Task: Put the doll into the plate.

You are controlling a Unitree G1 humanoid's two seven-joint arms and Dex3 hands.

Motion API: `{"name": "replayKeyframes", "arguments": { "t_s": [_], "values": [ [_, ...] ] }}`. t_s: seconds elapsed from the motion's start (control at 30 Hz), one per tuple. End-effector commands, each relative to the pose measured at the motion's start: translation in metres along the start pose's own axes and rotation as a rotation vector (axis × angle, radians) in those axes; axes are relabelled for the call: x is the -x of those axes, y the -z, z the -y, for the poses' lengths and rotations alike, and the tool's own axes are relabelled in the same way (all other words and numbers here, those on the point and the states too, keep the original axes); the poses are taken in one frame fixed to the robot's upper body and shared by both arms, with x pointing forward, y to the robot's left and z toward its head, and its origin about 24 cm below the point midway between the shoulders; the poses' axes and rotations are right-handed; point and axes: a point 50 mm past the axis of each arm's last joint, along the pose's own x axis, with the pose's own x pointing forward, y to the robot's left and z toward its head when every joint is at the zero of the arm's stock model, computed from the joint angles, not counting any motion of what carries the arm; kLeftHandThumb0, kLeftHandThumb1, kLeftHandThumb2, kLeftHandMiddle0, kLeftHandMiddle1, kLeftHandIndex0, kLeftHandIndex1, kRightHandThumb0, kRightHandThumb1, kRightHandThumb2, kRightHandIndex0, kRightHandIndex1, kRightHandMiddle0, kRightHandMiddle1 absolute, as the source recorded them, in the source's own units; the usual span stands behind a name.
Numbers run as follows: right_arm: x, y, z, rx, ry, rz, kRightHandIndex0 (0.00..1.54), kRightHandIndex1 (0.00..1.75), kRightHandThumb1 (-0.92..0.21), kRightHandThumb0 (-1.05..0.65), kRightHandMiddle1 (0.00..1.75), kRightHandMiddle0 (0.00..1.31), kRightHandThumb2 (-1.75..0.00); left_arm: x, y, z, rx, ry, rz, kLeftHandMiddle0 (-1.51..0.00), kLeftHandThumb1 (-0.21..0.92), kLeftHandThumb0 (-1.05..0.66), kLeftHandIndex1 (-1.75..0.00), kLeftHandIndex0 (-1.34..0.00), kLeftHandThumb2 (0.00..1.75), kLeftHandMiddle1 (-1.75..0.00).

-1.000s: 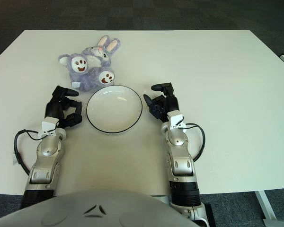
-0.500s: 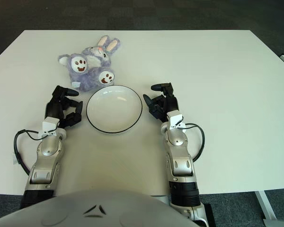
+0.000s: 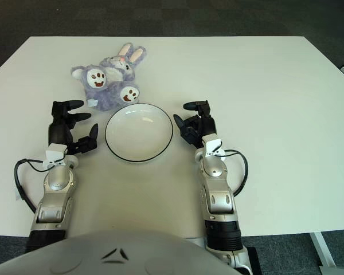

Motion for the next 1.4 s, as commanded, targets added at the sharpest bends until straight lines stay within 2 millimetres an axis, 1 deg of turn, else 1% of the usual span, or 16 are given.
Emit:
{"name": "replayKeyframes", "arguments": {
  "t_s": [0.0, 0.2, 0.33, 0.4, 0.57, 0.63, 0.73, 0.87, 1.03, 1.13, 1.33, 1.37],
  "values": [
    [0.002, 0.005, 0.001, 0.009, 0.007, -0.030, 0.41, 1.51, -0.92, 0.34, 1.58, 0.02, -0.31, 0.006, 0.010, 0.007, 0.009, -0.031, -0.018, -0.19, 0.09, -0.22, -1.23, 0.00, 1.28, -0.92],
    [0.002, 0.005, 0.000, 0.010, 0.007, -0.030, 0.42, 1.50, -0.92, 0.35, 1.58, 0.02, -0.30, 0.001, 0.004, 0.007, -0.019, -0.042, 0.069, -0.21, 0.10, -0.28, -1.28, 0.00, 1.25, -0.92],
    [0.002, 0.005, -0.001, 0.007, 0.004, -0.034, 0.42, 1.50, -0.92, 0.35, 1.58, 0.02, -0.30, -0.001, 0.000, 0.005, -0.041, -0.051, 0.096, -0.17, 0.11, -0.31, -1.28, 0.00, 1.23, -0.90],
    [0.002, 0.005, -0.001, 0.007, 0.003, -0.035, 0.42, 1.50, -0.92, 0.35, 1.58, 0.02, -0.30, -0.001, -0.002, 0.003, -0.081, -0.080, 0.107, -0.14, 0.12, -0.31, -1.26, 0.00, 1.22, -0.89],
    [0.002, 0.005, -0.002, 0.013, 0.009, -0.031, 0.42, 1.50, -0.92, 0.35, 1.59, 0.02, -0.30, -0.002, -0.007, -0.001, -0.203, -0.161, 0.139, -0.08, 0.12, -0.35, -1.13, 0.00, 1.19, -0.84],
    [0.001, 0.005, -0.002, 0.015, 0.011, -0.033, 0.42, 1.50, -0.92, 0.34, 1.59, 0.01, -0.30, -0.004, -0.012, -0.001, -0.235, -0.182, 0.160, -0.06, 0.12, -0.37, -1.09, 0.00, 1.17, -0.80],
    [0.002, 0.005, -0.002, 0.015, 0.012, -0.037, 0.42, 1.50, -0.92, 0.35, 1.59, 0.01, -0.30, -0.008, -0.021, 0.002, -0.263, -0.205, 0.194, -0.05, 0.13, -0.41, -1.06, 0.00, 1.15, -0.77],
    [0.002, 0.005, -0.003, 0.012, 0.013, -0.041, 0.42, 1.50, -0.92, 0.35, 1.59, 0.00, -0.30, -0.013, -0.028, 0.005, -0.294, -0.217, 0.227, -0.07, 0.15, -0.49, -1.06, 0.00, 1.10, -0.78],
    [0.002, 0.005, -0.003, 0.005, 0.010, -0.042, 0.43, 1.49, -0.92, 0.35, 1.59, 0.00, -0.29, -0.016, -0.031, 0.005, -0.324, -0.201, 0.270, -0.09, 0.22, -0.59, -1.12, 0.00, 1.03, -0.82],
    [0.001, 0.006, -0.003, 0.017, 0.007, -0.041, 0.44, 1.48, -0.92, 0.35, 1.59, 0.00, -0.29, -0.022, -0.036, 0.007, -0.309, -0.140, 0.301, -0.11, 0.24, -0.61, -1.16, 0.00, 1.01, -0.84],
    [0.001, 0.007, -0.004, 0.021, 0.008, -0.040, 0.46, 1.47, -0.92, 0.35, 1.59, 0.01, -0.28, -0.031, -0.039, 0.008, -0.290, -0.060, 0.310, -0.16, 0.24, -0.62, -1.22, 0.00, 1.01, -0.87],
    [0.001, 0.007, -0.004, 0.020, 0.008, -0.039, 0.47, 1.46, -0.90, 0.35, 1.58, 0.01, -0.30, -0.033, -0.040, 0.008, -0.286, -0.043, 0.308, -0.17, 0.23, -0.62, -1.22, 0.00, 1.01, -0.89]
  ]
}}
